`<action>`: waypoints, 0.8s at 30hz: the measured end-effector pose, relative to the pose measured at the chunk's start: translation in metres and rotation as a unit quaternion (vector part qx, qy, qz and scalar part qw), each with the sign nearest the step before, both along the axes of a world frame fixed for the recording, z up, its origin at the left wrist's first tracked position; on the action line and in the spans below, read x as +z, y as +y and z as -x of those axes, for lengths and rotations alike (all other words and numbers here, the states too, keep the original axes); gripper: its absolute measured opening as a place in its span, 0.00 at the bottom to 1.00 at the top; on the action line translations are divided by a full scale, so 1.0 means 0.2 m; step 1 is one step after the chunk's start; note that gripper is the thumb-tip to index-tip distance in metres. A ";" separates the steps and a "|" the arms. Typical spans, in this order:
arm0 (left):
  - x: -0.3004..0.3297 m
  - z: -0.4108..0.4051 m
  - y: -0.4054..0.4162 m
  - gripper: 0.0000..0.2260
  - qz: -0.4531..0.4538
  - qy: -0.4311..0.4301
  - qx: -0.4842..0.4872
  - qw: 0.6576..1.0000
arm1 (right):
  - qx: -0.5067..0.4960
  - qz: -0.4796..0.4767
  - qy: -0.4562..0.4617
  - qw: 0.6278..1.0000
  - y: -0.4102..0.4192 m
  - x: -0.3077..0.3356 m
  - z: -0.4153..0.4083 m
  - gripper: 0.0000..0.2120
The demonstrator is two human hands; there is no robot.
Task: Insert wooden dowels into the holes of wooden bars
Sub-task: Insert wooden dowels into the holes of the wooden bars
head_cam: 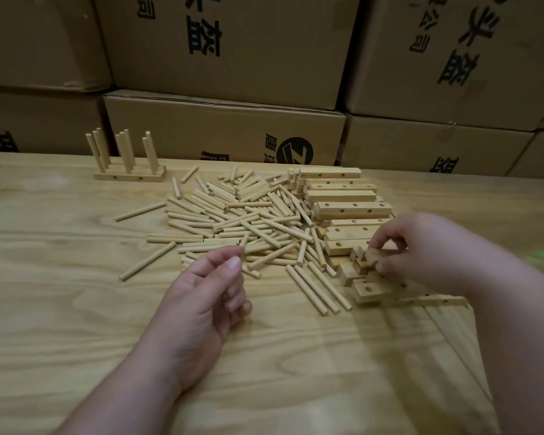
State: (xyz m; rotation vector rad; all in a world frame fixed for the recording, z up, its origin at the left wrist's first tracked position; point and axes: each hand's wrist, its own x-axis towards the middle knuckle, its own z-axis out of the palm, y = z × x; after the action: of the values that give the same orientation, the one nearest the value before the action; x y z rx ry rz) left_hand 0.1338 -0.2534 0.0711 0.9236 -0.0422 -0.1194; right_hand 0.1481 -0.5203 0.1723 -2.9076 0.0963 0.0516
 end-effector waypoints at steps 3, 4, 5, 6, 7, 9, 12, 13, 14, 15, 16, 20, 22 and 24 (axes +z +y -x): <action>0.02 0.01 0.00 0.10 -0.008 -0.003 0.002 1.000 | 0.068 -0.013 -0.086 0.994 0.05 0.08 0.04 0.07; 0.02 0.01 0.00 0.12 -0.011 -0.003 0.003 1.000 | 0.095 -0.031 -0.107 0.989 0.07 0.10 0.06 0.06; 0.03 0.01 0.00 0.13 -0.012 -0.003 0.004 1.000 | 0.118 -0.057 -0.122 0.984 0.10 0.11 0.08 0.06; 0.03 0.01 0.00 0.13 -0.013 -0.003 0.006 1.000 | 0.135 -0.090 -0.130 0.978 0.13 0.11 0.08 0.05; 0.03 0.01 0.00 0.12 -0.011 -0.005 0.009 1.000 | 0.148 -0.127 -0.133 0.972 0.16 0.10 0.09 0.04; 0.03 0.01 0.01 0.08 -0.002 -0.008 0.013 1.000 | 0.162 -0.206 -0.127 0.957 0.23 0.06 0.07 0.06; 0.02 0.01 0.01 0.13 -0.014 -0.010 0.005 1.000 | 0.159 -0.342 -0.087 0.922 0.33 -0.03 0.02 0.06; 0.01 0.01 0.01 0.18 -0.019 -0.013 -0.001 1.000 | 0.160 -0.384 -0.067 0.907 0.36 -0.07 0.01 0.06; 0.01 0.01 0.01 0.23 -0.026 -0.018 -0.010 0.999 | 0.161 -0.422 -0.052 0.891 0.39 -0.11 0.00 0.07; 0.01 0.01 0.01 0.25 -0.037 -0.025 -0.020 0.999 | 0.158 -0.458 -0.041 0.874 0.42 -0.14 -0.01 0.08; 0.00 0.01 0.01 0.26 -0.052 -0.031 -0.034 0.998 | 0.148 -0.491 -0.033 0.858 0.44 -0.18 -0.01 0.08; 0.00 0.02 0.01 0.17 -0.104 -0.042 -0.070 0.991 | 0.072 -0.566 -0.037 0.820 0.50 -0.26 -0.04 0.09; 0.00 0.01 0.00 0.17 -0.093 -0.024 -0.043 0.994 | 0.024 -0.552 -0.084 0.829 0.51 -0.30 -0.04 0.08; 0.00 -0.01 0.00 0.18 -0.041 0.010 0.004 0.999 | -0.006 -0.520 -0.126 0.845 0.53 -0.33 -0.03 0.06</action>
State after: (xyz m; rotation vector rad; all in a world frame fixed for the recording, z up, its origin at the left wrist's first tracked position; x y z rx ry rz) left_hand 0.1351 -0.2527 0.0715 1.0051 -0.0155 -0.1246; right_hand 0.1545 -0.4140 0.1060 -1.7958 0.0242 -0.2151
